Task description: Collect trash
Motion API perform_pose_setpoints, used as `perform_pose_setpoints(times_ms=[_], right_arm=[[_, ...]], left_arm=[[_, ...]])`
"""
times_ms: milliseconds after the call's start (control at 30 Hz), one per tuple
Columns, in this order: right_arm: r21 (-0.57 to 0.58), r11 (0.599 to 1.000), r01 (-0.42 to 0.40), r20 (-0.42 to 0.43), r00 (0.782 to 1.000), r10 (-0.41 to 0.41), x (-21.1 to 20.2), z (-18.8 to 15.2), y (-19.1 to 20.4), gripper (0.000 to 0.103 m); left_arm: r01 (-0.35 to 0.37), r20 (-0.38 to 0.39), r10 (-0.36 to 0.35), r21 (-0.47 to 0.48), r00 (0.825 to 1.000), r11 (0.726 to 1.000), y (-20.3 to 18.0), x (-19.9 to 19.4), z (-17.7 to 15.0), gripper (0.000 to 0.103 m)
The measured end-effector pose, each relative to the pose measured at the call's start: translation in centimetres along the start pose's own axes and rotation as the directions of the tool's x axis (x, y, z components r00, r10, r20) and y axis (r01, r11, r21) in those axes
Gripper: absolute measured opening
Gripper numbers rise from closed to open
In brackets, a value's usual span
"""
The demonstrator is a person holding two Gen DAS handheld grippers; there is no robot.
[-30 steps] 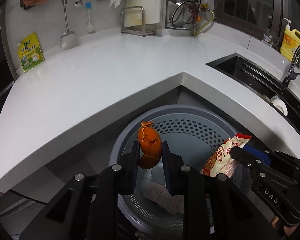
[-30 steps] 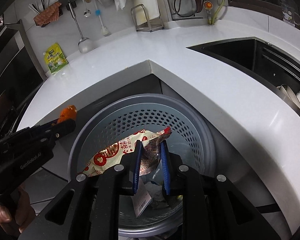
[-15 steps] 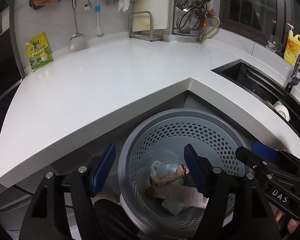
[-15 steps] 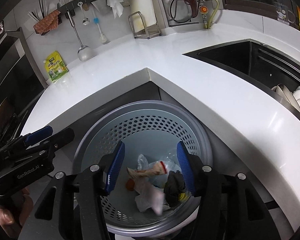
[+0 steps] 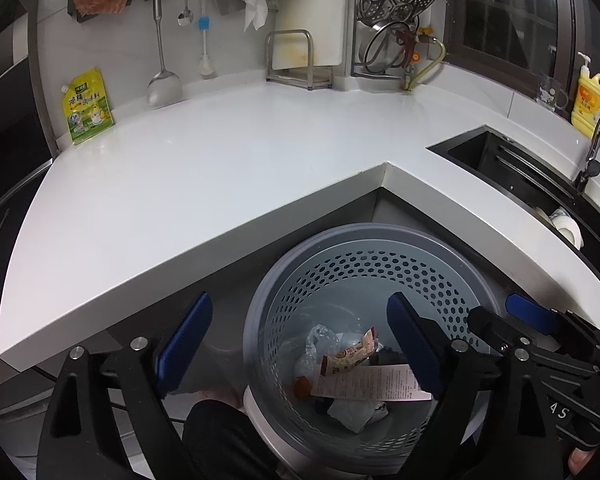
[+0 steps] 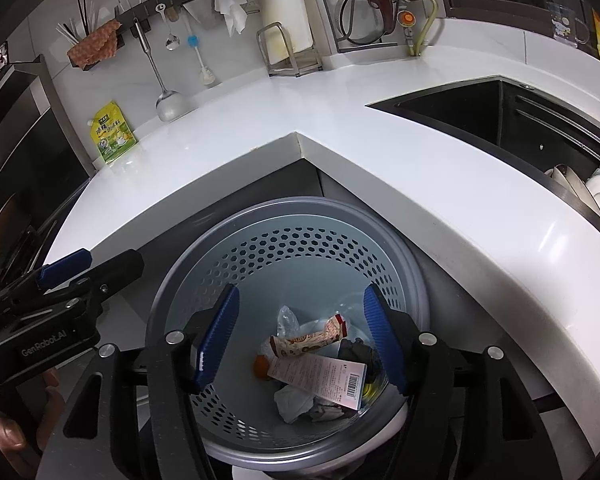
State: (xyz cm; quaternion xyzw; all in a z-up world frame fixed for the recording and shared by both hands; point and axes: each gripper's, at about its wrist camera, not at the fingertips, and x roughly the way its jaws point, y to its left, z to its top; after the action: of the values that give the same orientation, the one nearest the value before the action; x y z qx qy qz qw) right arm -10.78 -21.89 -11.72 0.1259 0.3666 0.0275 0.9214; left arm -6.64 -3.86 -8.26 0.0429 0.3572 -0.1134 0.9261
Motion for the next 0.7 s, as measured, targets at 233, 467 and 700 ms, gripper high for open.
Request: perform_pose_setpoints(times_ms=[233,467,700], right_arm=[[0.007,1.0,0.001,0.005,1.0,-0.001,-0.11,-0.01,-0.01,0.066],[0.009,1.0,0.005,0.006,1.0,-0.005,-0.23,-0.05,-0.09,0.067],[0.012,1.0,0.006,0.007,1.0,-0.006,-0.35,-0.04,-0.15,0.07]], left_arm=[[-0.014,0.008,0.014,-0.006,1.0,1.0,0.1,-0.44,0.03,0.097],[-0.03,-0.016,0.03,-0.023,0.999,0.999,0.52,-0.21,0.06,0.097],[-0.039,-0.015,0.039,-0.032,0.999,0.999,0.63,-0.27,0.01,0.097]])
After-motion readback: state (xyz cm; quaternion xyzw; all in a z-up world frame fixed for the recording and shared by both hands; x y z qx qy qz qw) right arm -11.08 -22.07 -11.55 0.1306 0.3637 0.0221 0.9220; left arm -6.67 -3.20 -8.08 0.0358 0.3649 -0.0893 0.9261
